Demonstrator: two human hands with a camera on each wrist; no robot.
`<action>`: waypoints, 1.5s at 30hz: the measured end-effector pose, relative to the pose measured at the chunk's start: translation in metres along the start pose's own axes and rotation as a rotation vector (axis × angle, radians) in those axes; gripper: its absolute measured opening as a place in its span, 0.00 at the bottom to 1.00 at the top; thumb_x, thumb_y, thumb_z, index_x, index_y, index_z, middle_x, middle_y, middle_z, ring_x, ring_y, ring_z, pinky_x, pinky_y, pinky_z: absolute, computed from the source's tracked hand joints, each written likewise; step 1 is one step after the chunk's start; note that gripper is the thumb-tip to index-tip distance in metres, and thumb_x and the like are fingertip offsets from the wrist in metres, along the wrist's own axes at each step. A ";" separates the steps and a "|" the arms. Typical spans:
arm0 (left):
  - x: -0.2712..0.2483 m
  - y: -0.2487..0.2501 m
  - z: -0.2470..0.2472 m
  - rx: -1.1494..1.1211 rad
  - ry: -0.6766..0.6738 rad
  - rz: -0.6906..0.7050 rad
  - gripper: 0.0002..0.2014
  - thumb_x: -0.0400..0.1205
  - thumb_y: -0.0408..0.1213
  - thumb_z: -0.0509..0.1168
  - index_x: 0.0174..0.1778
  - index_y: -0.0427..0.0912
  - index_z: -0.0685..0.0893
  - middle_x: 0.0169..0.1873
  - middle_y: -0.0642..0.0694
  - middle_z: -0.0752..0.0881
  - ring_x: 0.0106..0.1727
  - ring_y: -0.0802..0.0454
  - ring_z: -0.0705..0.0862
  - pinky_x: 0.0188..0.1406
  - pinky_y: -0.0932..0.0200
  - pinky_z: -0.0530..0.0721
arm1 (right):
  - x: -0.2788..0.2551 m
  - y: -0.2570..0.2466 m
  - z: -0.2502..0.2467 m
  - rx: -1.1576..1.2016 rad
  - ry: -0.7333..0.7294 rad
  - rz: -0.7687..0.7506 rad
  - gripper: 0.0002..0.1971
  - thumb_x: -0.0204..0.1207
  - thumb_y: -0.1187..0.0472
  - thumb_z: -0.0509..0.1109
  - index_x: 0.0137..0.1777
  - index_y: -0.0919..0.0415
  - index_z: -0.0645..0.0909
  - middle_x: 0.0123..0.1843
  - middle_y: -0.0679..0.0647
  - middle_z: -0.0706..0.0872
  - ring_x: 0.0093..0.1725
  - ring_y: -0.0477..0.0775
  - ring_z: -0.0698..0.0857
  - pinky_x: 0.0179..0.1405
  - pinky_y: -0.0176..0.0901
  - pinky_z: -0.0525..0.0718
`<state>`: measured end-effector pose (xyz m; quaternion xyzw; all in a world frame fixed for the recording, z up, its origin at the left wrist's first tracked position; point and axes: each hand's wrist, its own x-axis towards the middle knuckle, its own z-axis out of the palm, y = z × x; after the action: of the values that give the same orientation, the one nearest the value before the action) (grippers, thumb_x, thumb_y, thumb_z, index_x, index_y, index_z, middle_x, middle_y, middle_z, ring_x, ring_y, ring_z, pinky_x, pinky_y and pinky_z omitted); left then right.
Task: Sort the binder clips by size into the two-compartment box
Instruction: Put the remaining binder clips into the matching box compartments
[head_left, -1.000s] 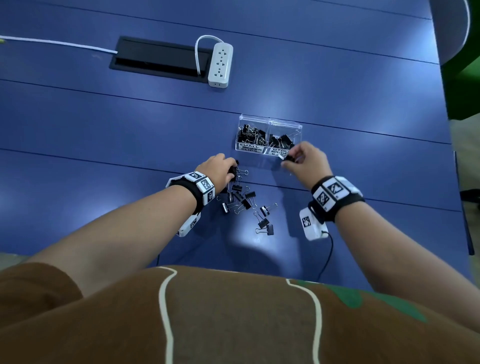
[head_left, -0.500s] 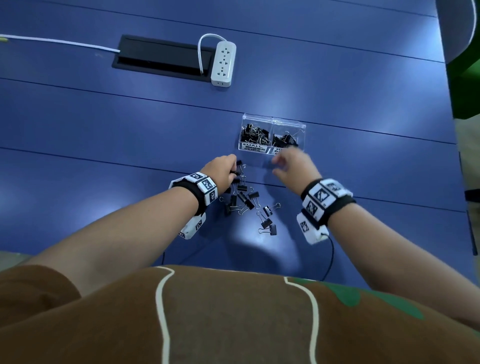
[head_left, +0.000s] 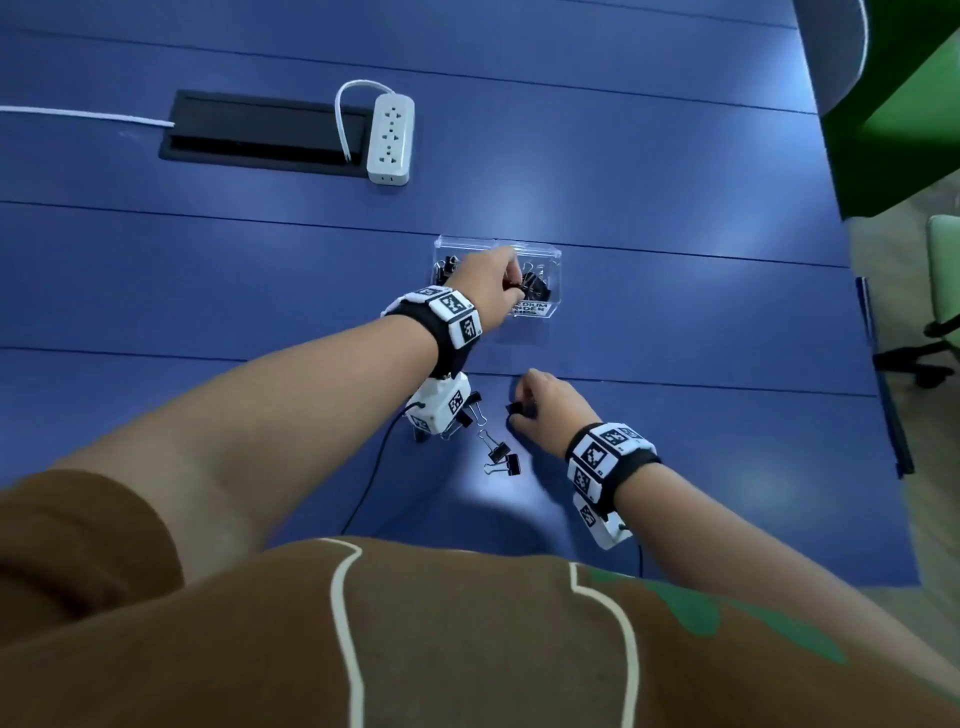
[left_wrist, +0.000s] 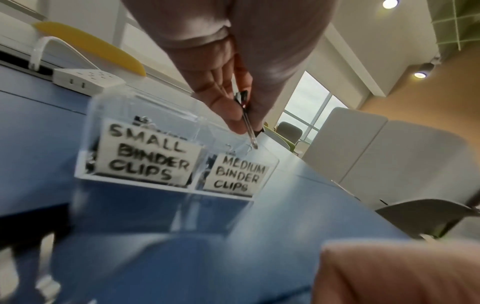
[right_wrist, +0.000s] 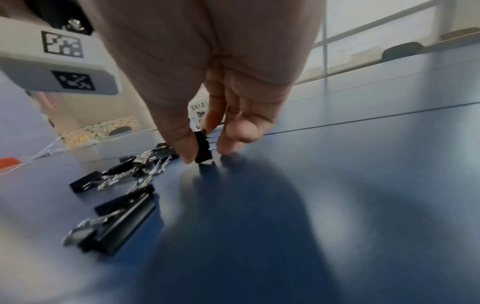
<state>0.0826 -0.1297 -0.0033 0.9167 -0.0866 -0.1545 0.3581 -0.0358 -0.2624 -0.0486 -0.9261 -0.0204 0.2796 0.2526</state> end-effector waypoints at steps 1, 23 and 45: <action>0.008 0.005 0.000 -0.005 0.018 -0.012 0.06 0.77 0.33 0.69 0.48 0.38 0.81 0.46 0.40 0.88 0.48 0.42 0.85 0.50 0.53 0.83 | 0.001 0.001 -0.002 0.047 0.010 0.013 0.12 0.69 0.59 0.73 0.43 0.56 0.70 0.43 0.52 0.78 0.41 0.58 0.79 0.39 0.44 0.75; -0.065 -0.064 0.003 0.111 -0.087 -0.045 0.05 0.76 0.30 0.65 0.45 0.41 0.83 0.49 0.43 0.78 0.45 0.46 0.80 0.52 0.50 0.82 | 0.070 -0.033 -0.071 0.193 0.373 -0.098 0.06 0.76 0.61 0.67 0.50 0.61 0.81 0.54 0.56 0.81 0.44 0.50 0.76 0.50 0.39 0.75; -0.115 -0.078 0.038 0.433 -0.171 0.040 0.14 0.77 0.43 0.67 0.57 0.42 0.78 0.55 0.42 0.75 0.56 0.42 0.77 0.50 0.47 0.82 | -0.024 0.010 0.010 0.007 0.028 -0.007 0.16 0.71 0.58 0.72 0.56 0.60 0.76 0.53 0.54 0.74 0.47 0.55 0.77 0.49 0.42 0.75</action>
<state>-0.0341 -0.0654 -0.0576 0.9538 -0.1660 -0.2024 0.1475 -0.0622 -0.2710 -0.0481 -0.9290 -0.0189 0.2656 0.2571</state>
